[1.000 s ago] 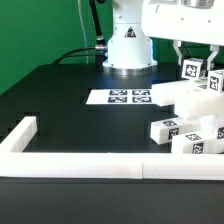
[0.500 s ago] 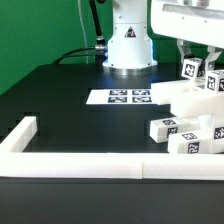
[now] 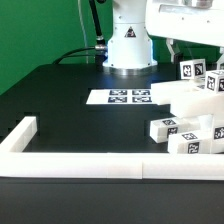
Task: Assemble chair
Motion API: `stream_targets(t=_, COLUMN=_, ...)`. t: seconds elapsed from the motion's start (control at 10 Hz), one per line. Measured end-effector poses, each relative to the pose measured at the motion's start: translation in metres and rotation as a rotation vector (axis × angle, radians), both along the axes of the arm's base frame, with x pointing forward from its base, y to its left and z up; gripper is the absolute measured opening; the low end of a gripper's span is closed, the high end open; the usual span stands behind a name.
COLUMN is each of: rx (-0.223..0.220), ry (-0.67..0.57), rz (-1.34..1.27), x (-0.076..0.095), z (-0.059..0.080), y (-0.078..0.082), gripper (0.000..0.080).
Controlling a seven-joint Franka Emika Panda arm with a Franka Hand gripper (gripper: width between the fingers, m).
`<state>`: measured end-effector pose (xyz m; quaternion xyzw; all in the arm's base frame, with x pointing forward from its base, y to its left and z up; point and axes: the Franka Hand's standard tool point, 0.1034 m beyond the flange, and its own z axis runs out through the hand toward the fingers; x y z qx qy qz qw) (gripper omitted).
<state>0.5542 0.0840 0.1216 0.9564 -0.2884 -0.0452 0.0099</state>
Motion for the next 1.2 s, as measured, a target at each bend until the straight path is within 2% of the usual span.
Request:
stream_targets(t=0.2, rx=0.017, ry=-0.002, rz=0.248, x=0.0002, z=0.0, y=-0.0003, gripper=0.0649)
stream_targets(t=0.6, rx=0.037, ry=-0.012, rz=0.586, x=0.0024, z=0.0003, y=-0.0025, gripper=0.0649)
stream_targets(t=1.2, rx=0.064, ry=-0.009, rz=0.948, x=0.0031, z=0.0004, y=-0.0075, gripper=0.0649)
